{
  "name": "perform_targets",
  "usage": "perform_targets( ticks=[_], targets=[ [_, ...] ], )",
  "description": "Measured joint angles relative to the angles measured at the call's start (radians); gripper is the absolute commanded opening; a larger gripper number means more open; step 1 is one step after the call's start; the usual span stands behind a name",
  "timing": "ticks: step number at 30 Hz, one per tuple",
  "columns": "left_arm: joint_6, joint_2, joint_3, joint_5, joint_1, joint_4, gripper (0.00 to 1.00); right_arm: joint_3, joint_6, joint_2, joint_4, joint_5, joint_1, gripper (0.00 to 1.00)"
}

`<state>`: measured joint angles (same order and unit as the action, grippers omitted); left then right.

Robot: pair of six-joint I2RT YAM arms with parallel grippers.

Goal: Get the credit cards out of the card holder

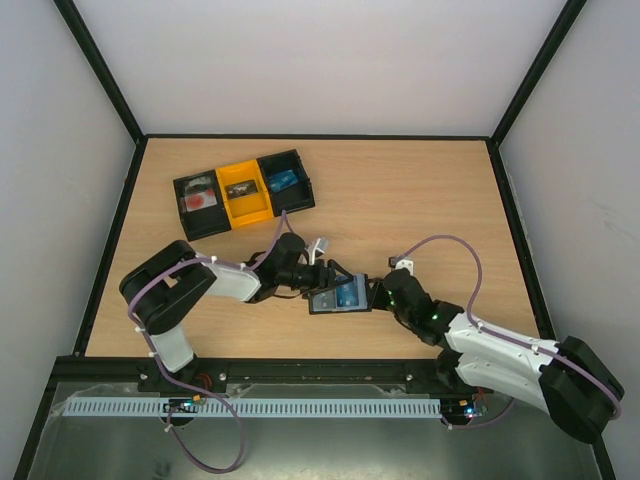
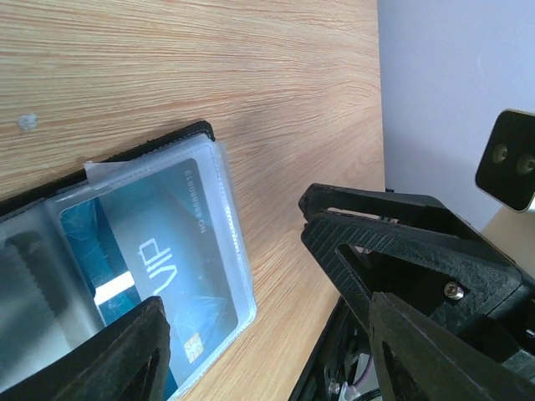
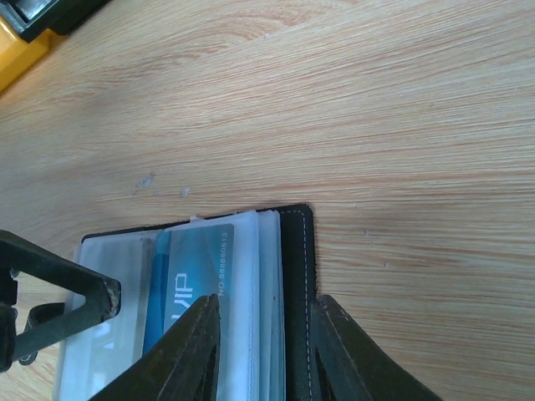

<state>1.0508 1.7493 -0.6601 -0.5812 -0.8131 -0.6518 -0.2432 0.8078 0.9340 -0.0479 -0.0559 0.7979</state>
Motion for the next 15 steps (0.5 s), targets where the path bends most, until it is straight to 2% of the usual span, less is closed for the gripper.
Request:
perform_targets(
  ticks=[5, 8, 15],
  targets=[
    [-0.029, -0.024, 0.002, 0.042, 0.005, 0.058, 0.65, 0.011, 0.003, -0.023, -0.002, 0.015, 0.000, 0.29],
    [-0.047, -0.048, 0.006, 0.071, 0.014, 0.095, 0.64, 0.011, 0.004, -0.020, -0.014, 0.037, 0.000, 0.25],
    [-0.056, -0.054, 0.035, 0.103, 0.029, 0.119, 0.59, 0.010, 0.009, 0.040, -0.074, 0.126, 0.000, 0.20]
  ],
)
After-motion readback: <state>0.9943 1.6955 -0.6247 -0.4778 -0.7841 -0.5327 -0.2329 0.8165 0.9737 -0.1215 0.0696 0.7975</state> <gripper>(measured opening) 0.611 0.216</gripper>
